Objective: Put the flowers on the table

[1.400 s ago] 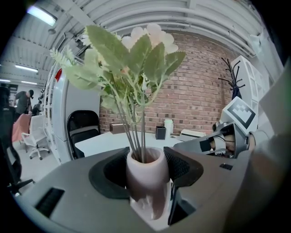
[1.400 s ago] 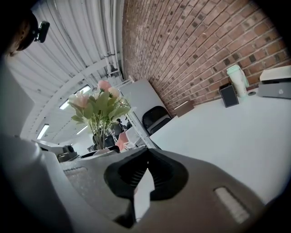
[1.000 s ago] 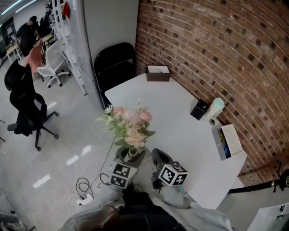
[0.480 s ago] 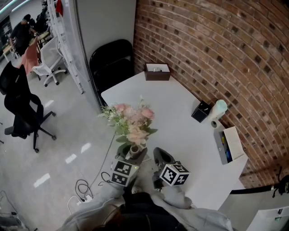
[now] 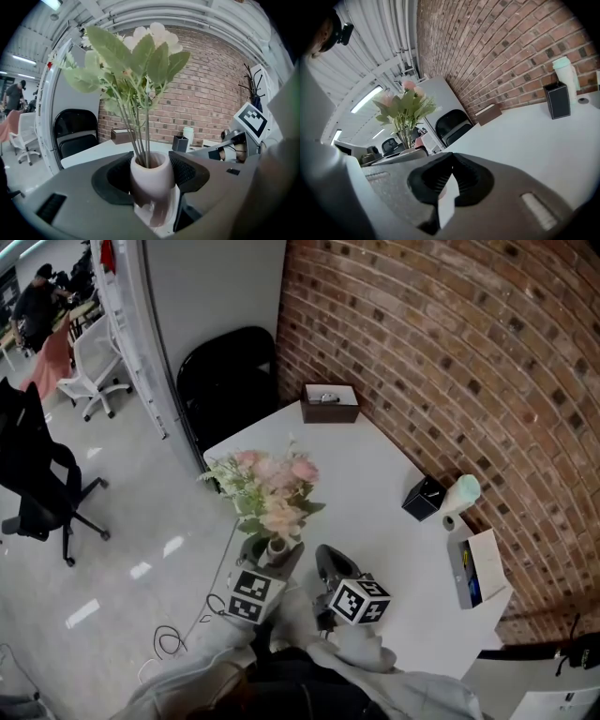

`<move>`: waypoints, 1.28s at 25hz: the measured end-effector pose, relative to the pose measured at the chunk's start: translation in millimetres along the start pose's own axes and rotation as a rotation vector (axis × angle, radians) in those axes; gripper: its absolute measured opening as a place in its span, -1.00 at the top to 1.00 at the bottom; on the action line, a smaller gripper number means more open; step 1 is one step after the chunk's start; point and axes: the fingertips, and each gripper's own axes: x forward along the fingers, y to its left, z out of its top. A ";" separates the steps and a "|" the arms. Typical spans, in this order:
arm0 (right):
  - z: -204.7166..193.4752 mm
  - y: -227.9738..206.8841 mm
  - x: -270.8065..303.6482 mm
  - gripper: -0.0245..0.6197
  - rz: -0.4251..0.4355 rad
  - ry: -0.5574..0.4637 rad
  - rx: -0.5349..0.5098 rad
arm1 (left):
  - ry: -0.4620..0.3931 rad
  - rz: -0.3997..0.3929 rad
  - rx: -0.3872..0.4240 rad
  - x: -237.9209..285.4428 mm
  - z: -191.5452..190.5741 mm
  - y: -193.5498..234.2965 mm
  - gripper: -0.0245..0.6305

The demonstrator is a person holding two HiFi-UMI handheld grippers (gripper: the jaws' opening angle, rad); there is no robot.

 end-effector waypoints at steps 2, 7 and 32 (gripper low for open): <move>10.6 -4.6 14.5 0.92 -0.007 -0.002 0.002 | 0.001 -0.005 0.001 13.6 5.8 14.1 0.21; 33.6 -18.0 48.6 0.92 -0.035 -0.005 0.009 | 0.010 -0.030 0.004 50.0 19.2 45.5 0.21; 71.6 -118.0 147.5 0.92 -0.308 -0.050 0.032 | -0.016 -0.231 0.161 237.8 25.8 123.8 0.21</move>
